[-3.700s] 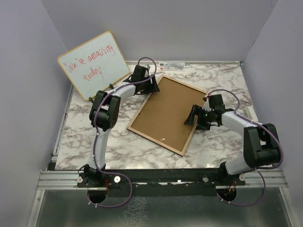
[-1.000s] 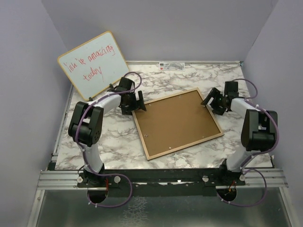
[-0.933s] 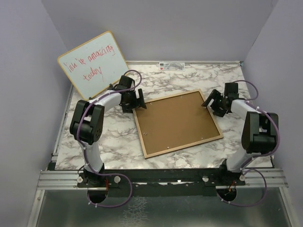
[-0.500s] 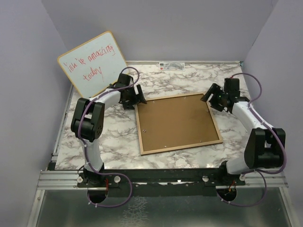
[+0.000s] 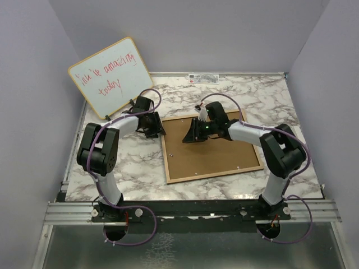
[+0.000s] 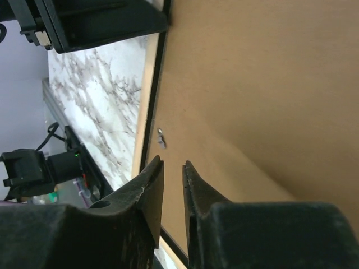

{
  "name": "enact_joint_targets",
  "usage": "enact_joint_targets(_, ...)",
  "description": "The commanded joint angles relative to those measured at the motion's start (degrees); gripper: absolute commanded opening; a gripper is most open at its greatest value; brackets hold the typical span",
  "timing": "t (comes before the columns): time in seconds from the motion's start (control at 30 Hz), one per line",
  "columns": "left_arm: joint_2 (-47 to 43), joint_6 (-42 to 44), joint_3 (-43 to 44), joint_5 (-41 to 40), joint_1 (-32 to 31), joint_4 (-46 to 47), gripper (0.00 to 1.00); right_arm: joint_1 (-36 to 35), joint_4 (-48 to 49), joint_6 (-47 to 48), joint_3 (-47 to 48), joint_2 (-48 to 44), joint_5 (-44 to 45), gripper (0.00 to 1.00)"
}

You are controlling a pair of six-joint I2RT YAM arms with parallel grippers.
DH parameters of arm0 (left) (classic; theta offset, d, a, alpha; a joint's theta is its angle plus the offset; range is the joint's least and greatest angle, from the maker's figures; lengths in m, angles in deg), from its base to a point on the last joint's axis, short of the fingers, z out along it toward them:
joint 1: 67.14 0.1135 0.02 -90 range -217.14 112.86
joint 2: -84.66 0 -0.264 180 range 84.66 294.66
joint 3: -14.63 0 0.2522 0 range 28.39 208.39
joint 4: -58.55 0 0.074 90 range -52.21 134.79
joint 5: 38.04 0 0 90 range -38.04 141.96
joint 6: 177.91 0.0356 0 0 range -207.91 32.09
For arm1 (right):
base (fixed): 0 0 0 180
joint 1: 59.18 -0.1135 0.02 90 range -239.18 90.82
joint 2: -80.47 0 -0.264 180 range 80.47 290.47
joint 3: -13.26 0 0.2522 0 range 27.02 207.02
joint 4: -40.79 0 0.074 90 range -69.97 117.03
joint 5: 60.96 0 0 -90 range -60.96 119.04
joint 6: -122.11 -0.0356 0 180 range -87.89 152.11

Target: Put the photo into the frame

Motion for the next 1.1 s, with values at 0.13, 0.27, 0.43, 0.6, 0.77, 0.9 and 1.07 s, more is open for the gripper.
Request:
enact_joint_targets(0.13, 0.9, -0.2, -1.5, 0.2, 0.1, -2.1, 0.38, -6.8, 3.8, 0.5, 7.2, 9.2, -6.7, 0.13)
enact_joint_targets(0.27, 1.8, -0.2, -1.1, 0.3, 0.1, -2.1, 0.37, -8.2, 3.8, 0.6, 7.9, 11.4, -7.0, 0.12)
enact_joint_targets(0.43, 2.4, -0.2, -0.7, 0.1, 0.1, -2.2, 0.37, -9.2, 0.6, 2.0, 10.3, 15.1, -5.9, 0.15)
enact_joint_targets(0.6, 2.9, -0.4, -0.5, 0.2, 0.1, -2.3, 0.37, -9.8, -1.7, 3.6, 10.4, 16.1, -5.8, 0.13)
enact_joint_targets(0.77, 3.3, -0.4, -0.1, 0.2, 0.1, -2.3, 0.37, -10.4, -2.0, 4.7, 9.5, 16.2, -5.9, 0.1)
enact_joint_targets(0.9, 3.9, -0.4, 0.4, 0.3, 0.1, -2.4, 0.37, -11.4, -2.6, 5.6, 9.6, 16.9, -5.8, 0.09)
enact_joint_targets(1.07, 4.3, -1.0, 0.5, 1.0, 0.1, -2.6, 0.37, -12.4, -2.4, 5.6, 9.6, 17.8, -4.3, 0.07)
